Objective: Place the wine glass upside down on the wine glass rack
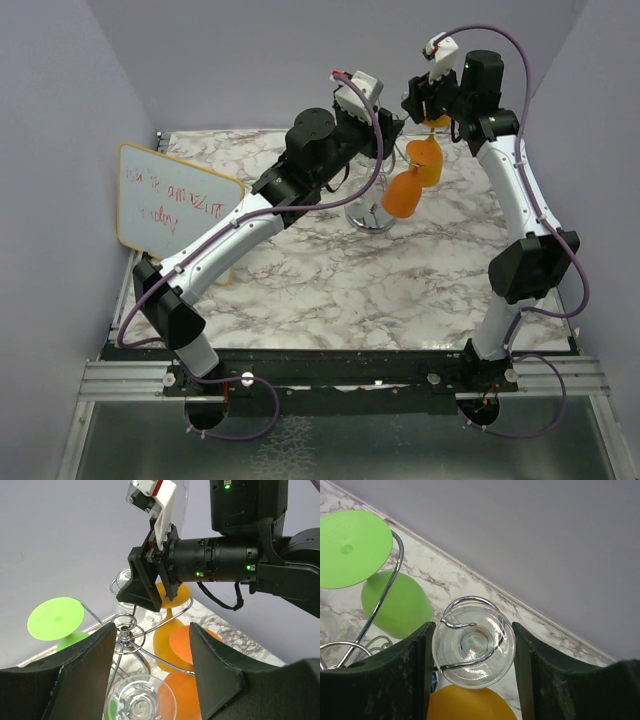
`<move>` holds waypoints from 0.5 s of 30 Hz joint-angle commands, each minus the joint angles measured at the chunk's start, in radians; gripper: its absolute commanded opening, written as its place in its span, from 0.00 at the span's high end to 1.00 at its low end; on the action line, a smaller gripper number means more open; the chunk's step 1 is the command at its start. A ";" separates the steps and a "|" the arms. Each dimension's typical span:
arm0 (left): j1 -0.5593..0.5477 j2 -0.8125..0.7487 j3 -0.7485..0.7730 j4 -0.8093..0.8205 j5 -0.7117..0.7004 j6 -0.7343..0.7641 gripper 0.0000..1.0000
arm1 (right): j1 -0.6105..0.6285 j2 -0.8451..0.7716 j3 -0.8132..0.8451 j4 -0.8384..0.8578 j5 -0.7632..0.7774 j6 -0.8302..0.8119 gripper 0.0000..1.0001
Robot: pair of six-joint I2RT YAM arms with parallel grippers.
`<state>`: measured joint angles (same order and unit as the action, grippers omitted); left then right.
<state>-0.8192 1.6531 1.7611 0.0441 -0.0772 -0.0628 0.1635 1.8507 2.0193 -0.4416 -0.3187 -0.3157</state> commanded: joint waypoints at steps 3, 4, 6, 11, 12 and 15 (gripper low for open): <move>0.003 -0.050 -0.033 0.027 0.014 -0.001 0.38 | -0.012 -0.053 0.001 0.128 0.075 0.056 0.99; 0.004 -0.050 -0.033 0.027 0.014 0.001 0.38 | -0.012 -0.053 0.001 0.135 0.072 0.067 0.99; 0.004 -0.050 -0.032 0.024 0.016 0.002 0.38 | -0.013 -0.053 -0.002 0.147 0.058 0.083 0.99; 0.003 -0.055 -0.035 0.021 0.014 0.005 0.38 | -0.013 -0.041 -0.006 0.174 0.040 0.126 0.99; 0.004 -0.056 -0.036 0.021 0.014 0.005 0.38 | -0.013 -0.036 -0.008 0.182 0.047 0.131 0.99; 0.004 -0.058 -0.041 0.023 0.014 0.006 0.38 | -0.013 -0.023 -0.019 0.209 0.055 0.138 0.99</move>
<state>-0.8192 1.6363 1.7363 0.0521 -0.0757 -0.0624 0.1616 1.8511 2.0075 -0.3519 -0.2909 -0.2070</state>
